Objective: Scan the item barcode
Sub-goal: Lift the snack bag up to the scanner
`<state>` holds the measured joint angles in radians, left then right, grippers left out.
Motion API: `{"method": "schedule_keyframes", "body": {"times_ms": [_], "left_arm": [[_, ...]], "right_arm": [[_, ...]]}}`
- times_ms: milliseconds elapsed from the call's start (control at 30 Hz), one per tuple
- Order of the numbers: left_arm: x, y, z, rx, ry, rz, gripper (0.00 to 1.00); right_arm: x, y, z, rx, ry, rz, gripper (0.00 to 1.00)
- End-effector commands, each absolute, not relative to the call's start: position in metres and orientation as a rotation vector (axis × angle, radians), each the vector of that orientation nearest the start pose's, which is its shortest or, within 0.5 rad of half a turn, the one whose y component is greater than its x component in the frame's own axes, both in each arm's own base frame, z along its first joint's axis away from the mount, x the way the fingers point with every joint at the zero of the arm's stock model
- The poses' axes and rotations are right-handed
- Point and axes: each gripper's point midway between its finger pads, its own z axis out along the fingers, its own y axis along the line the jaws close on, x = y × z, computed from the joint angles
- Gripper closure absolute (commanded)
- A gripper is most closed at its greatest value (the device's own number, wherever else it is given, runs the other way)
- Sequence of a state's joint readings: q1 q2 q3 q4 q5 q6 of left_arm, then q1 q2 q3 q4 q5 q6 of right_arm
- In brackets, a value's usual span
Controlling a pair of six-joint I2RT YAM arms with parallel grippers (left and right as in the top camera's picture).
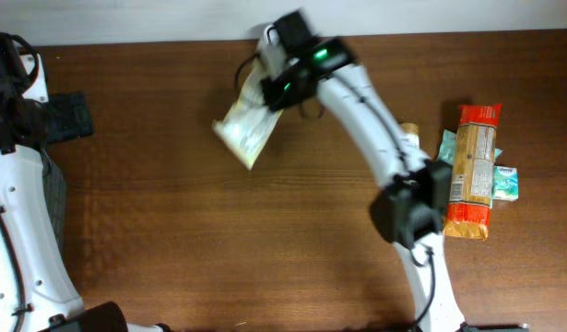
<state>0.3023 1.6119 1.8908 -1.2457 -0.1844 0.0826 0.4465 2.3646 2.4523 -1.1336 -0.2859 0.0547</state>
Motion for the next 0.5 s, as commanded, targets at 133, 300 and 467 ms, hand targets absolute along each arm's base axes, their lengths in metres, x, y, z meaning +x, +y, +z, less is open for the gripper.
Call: {"method": "schedule_keyframes", "body": {"times_ms": [133,300,467], "left_arm": [[0.359,0.146,0.309,-0.357,2.514,0.392,0.01],[0.359,0.146,0.309,-0.357,2.514,0.392,0.01],[0.359,0.146,0.309,-0.357,2.514,0.392,0.01]], "right_arm": [[0.509,0.202,0.325,-0.206,2.313,0.512,0.96],[0.502,0.183,0.398,-0.518,2.01,0.734,0.96],[0.471,0.179,0.439,-0.745,1.811,0.818,0.96]]}}
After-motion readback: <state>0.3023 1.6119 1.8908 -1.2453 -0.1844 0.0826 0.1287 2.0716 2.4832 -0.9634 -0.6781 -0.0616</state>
